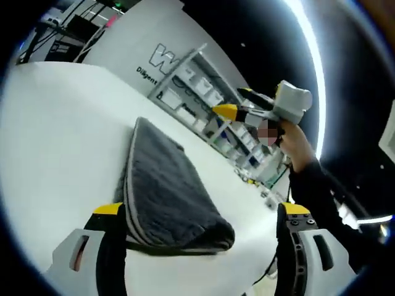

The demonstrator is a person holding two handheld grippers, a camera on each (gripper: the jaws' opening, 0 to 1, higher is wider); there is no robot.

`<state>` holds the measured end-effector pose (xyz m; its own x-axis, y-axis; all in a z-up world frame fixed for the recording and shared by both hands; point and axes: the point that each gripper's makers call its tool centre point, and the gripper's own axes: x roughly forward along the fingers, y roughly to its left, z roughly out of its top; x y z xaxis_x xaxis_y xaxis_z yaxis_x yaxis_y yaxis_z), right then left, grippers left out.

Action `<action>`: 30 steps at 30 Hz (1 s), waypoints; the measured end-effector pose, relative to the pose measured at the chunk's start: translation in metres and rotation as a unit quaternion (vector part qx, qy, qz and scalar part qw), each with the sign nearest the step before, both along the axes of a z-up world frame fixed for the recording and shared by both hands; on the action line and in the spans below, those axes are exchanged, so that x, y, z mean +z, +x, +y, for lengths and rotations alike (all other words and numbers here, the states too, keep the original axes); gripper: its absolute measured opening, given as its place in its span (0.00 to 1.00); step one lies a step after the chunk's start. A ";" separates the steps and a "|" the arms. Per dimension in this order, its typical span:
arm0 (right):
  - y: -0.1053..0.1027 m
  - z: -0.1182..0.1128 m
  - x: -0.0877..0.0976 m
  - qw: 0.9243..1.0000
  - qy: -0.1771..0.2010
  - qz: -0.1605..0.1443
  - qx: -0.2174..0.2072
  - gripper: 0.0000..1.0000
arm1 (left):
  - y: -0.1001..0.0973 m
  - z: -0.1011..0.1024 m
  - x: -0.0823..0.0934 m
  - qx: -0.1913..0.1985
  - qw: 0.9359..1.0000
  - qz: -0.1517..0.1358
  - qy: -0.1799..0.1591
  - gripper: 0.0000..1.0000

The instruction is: Open the folded towel by lifting each exposed corner and separating the folded layers until the towel lies flat within the target outline without major curled edges

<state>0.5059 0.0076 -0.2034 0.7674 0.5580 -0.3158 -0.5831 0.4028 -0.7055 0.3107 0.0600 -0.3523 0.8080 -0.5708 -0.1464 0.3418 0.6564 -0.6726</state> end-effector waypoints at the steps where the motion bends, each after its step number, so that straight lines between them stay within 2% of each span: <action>1: 0.000 0.001 -0.002 1.000 -0.005 0.000 0.001 1.00 | 0.000 0.002 -0.003 0.002 1.000 0.007 -0.003 1.00; 7: 0.002 0.010 0.000 1.000 -0.007 0.000 0.008 1.00 | 0.001 0.002 -0.005 0.001 0.999 0.020 -0.026 1.00; 11: 0.003 0.018 -0.007 1.000 -0.010 0.007 0.015 1.00 | 0.002 0.000 0.000 0.002 0.999 0.016 -0.038 0.99; 15: 0.010 0.024 -0.015 1.000 -0.023 0.013 0.014 1.00 | -0.001 -0.002 0.005 -0.005 0.999 0.009 -0.043 0.88; 17: 0.014 0.029 -0.019 0.999 -0.022 0.023 0.012 1.00 | 0.000 -0.002 0.006 -0.011 0.999 -0.003 -0.037 0.79; 18: 0.017 0.033 -0.022 0.999 -0.022 0.028 0.010 1.00 | 0.000 -0.003 0.002 -0.017 1.000 -0.006 -0.024 0.71; 20: 0.021 0.038 -0.033 0.998 -0.031 0.048 0.000 1.00 | 0.004 0.002 -0.009 -0.007 1.000 -0.012 0.012 0.63; 22: 0.026 0.043 -0.048 0.995 -0.041 0.084 -0.026 1.00 | 0.007 0.003 -0.017 -0.001 1.000 0.000 -0.003 0.64; 24: 0.029 0.048 -0.059 0.992 -0.050 0.110 -0.040 1.00 | 0.008 0.003 -0.023 -0.001 1.000 0.005 -0.003 0.59; 26: 0.031 0.062 -0.065 0.991 -0.060 0.118 -0.032 1.00 | 0.009 0.007 -0.025 0.007 1.000 0.001 0.011 0.53; 30: 0.024 0.080 -0.081 0.986 -0.084 0.141 -0.038 0.98 | 0.012 0.010 -0.023 0.020 1.000 0.002 0.004 0.52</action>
